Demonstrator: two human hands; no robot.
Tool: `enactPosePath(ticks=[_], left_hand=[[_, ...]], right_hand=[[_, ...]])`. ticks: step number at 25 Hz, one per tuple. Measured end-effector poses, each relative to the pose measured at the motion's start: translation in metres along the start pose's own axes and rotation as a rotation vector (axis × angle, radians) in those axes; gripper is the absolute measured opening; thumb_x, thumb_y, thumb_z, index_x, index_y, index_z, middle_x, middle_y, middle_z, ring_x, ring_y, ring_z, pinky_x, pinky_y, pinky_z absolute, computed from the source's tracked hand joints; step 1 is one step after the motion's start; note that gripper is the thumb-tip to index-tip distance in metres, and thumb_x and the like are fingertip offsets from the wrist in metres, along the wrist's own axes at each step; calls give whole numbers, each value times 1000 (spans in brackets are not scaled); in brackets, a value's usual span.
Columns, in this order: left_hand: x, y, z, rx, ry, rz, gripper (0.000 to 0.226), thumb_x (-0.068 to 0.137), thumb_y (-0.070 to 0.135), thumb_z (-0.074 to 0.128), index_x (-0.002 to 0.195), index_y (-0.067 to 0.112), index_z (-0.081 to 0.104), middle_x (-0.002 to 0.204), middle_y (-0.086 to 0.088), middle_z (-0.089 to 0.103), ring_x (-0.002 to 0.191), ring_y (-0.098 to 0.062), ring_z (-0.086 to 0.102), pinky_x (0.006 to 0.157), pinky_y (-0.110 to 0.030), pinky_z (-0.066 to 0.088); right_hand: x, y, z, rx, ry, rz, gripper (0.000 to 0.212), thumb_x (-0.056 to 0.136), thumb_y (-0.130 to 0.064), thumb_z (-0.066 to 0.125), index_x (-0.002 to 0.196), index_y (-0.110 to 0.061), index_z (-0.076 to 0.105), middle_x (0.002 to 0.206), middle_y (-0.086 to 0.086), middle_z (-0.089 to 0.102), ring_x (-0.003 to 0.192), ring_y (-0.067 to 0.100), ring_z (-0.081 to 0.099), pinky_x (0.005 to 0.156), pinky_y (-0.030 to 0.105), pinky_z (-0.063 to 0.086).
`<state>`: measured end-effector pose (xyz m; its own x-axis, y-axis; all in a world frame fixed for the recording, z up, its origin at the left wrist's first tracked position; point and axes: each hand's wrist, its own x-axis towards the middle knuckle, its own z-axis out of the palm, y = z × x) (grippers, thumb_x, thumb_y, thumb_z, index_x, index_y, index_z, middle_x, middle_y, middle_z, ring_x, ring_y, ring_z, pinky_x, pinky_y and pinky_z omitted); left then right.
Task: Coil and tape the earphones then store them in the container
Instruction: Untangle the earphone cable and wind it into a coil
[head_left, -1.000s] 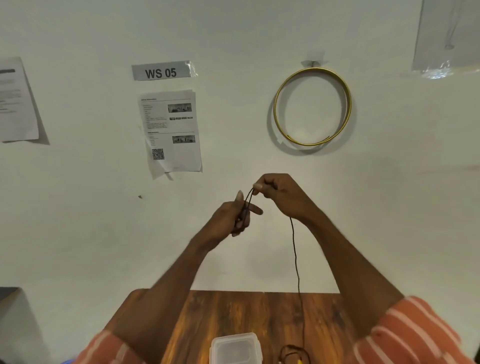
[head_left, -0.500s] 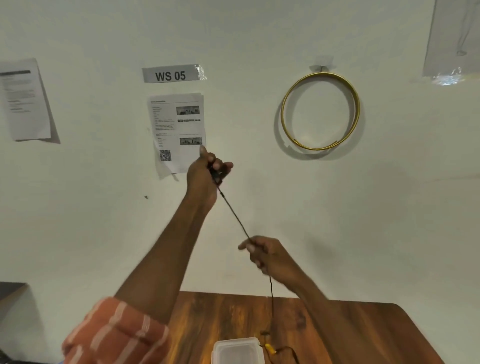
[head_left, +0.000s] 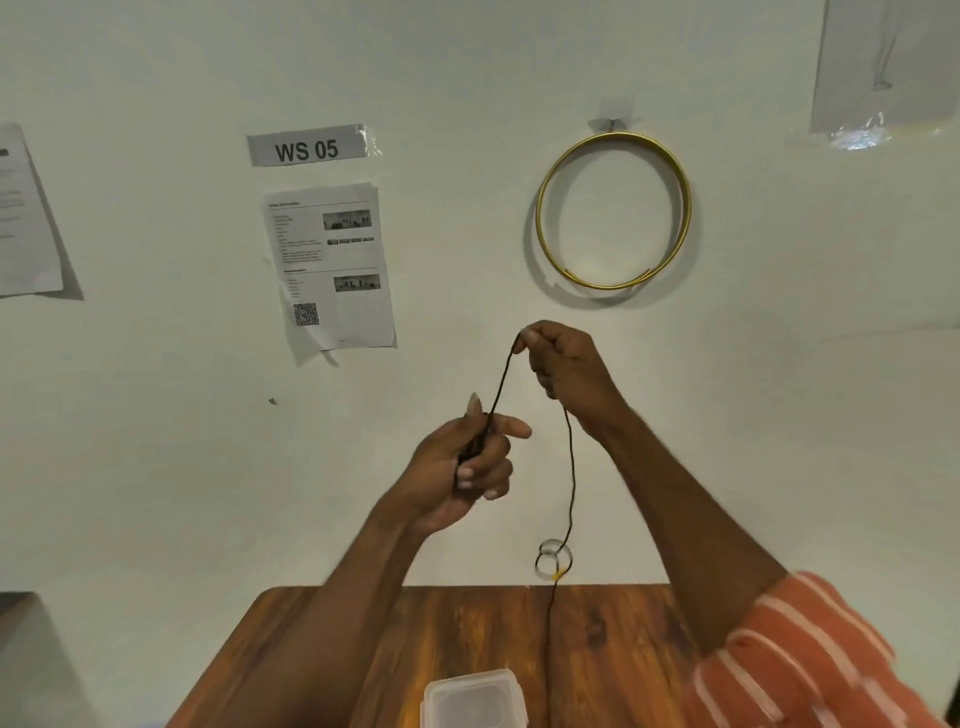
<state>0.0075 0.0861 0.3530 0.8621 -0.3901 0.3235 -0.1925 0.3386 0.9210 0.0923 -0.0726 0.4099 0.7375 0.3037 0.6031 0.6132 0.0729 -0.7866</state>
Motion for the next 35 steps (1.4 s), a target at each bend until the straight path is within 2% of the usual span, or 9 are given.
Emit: enactPosePath(ticks=[3,7,10,14,21,26,30,33,35], left_hand=[[18,25,14,-200,-21,160,45,102,31,32,103,4,68,38,9,36,37,-3,35,49,-20,39],[60,74,-8,-65,391,363,41,105,26,37,127,-4,54,44,7,38,54,-9,59,74,-24,51],[75,85,-39,480,651,344,30,105,23,39,96,8,63,56,3,58,76,-1,72,91,-27,41],[63,49,-54,1098,452,-24,43,104,29,39,111,-4,65,82,-15,75,96,-10,69,95,-29,44],[23,-5,11,-37,-49,-30,57,104,38,24,127,-1,59,42,6,25,35,-6,32,58,-26,46],[57,70,0,-175,261,370,47,101,29,37,130,-5,51,41,7,37,46,-10,51,76,-26,54],[72,108,-47,554,648,407,34,104,33,40,115,7,59,46,4,50,69,-18,74,90,-35,48],[62,90,-69,1138,525,90,43,103,38,41,103,4,66,56,-8,68,67,-10,70,94,-39,48],[44,64,-69,1103,333,-100,52,103,39,38,96,-3,69,55,-16,63,52,-12,57,73,-31,48]], right_hand=[[-17,42,20,-16,-2,92,29,103,-21,47,84,-12,67,55,-6,38,44,6,31,43,21,26],[-71,75,41,-81,-165,176,27,102,-22,47,91,-20,71,57,-8,42,47,5,37,45,17,31],[-91,62,35,-121,-271,104,21,102,-16,49,106,-15,70,57,-12,40,50,0,38,51,11,32],[-63,14,4,-178,-155,-73,20,101,-8,51,98,-7,71,56,-23,53,55,-2,43,58,10,34],[1,18,-9,-206,-24,-87,23,100,-9,51,87,1,67,56,-17,55,51,-1,43,55,12,34],[-61,82,29,-108,-249,158,16,97,-20,57,94,-9,69,61,-2,48,51,8,43,49,25,37],[-107,69,32,-49,-432,212,14,97,-16,59,101,-13,72,58,-8,48,56,9,44,52,20,39],[-96,29,9,-46,-287,133,25,101,-13,52,88,-15,73,53,-14,46,50,3,36,47,14,29],[-75,3,-12,23,-140,52,30,102,-14,50,81,-19,70,52,-13,40,46,6,30,44,18,24]])
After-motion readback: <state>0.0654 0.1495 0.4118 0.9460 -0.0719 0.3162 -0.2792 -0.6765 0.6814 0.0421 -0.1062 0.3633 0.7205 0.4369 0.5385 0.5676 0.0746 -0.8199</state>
